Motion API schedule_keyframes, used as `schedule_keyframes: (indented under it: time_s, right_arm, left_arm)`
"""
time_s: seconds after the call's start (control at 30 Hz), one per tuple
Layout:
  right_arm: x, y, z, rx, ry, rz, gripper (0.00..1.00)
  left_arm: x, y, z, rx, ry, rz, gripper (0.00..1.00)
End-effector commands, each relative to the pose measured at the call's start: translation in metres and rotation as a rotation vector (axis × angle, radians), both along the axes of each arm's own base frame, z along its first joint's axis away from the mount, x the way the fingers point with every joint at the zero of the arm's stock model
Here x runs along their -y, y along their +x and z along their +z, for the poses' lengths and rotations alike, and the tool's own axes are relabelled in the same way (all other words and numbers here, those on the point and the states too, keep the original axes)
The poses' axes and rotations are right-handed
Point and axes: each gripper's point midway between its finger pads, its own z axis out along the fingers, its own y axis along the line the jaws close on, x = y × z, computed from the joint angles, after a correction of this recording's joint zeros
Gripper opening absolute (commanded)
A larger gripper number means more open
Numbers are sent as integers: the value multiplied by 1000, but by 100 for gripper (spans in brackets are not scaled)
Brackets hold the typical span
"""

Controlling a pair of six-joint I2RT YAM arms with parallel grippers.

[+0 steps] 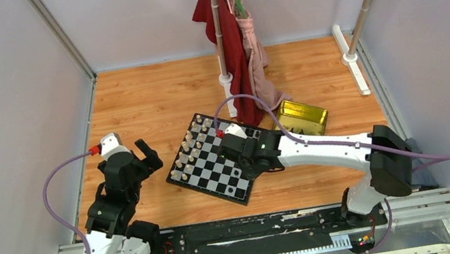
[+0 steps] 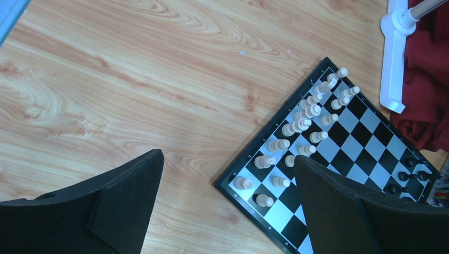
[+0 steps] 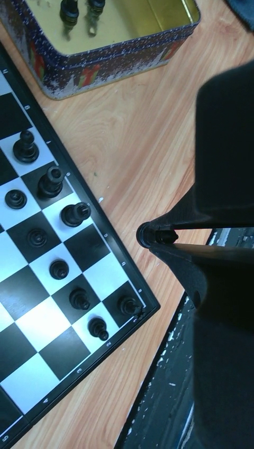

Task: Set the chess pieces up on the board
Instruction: Place the chess piece on the chessboard.

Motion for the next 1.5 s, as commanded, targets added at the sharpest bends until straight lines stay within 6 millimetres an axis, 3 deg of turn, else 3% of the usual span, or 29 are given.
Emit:
schedule_keyframes:
  time_s: [0.0, 0.53, 1.47]
  right_arm:
    - [-22, 3, 1, 14, 31, 24, 0]
    - [-43, 7, -29, -17, -20, 83, 0]
    - [-25, 17, -51, -41, -63, 46, 0]
  left_arm:
    - [2, 1, 0, 13, 6, -18, 100]
    - [2, 1, 0, 14, 9, -17, 100]
    - [3, 3, -4, -3, 15, -21, 100]
